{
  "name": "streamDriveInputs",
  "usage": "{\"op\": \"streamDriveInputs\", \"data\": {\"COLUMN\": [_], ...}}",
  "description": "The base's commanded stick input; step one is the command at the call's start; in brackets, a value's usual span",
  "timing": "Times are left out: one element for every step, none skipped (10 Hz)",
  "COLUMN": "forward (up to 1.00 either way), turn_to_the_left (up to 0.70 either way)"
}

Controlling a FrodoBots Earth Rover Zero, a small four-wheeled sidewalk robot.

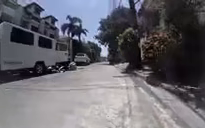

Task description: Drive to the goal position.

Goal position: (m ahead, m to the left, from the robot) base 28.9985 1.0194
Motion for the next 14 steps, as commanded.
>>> {"op": "streamDriveInputs", "data": {"forward": [1.00, 1.00, 1.00, 1.00, 1.00, 1.00, 1.00, 1.00, 1.00, 1.00, 1.00, 1.00, 1.00, 1.00], "turn_to_the_left": [0.00, 0.00, 0.00, 0.00, -0.07, -0.38, -0.33, -0.02, 0.00, 0.00, 0.07, 0.35, 0.36, 0.08]}}
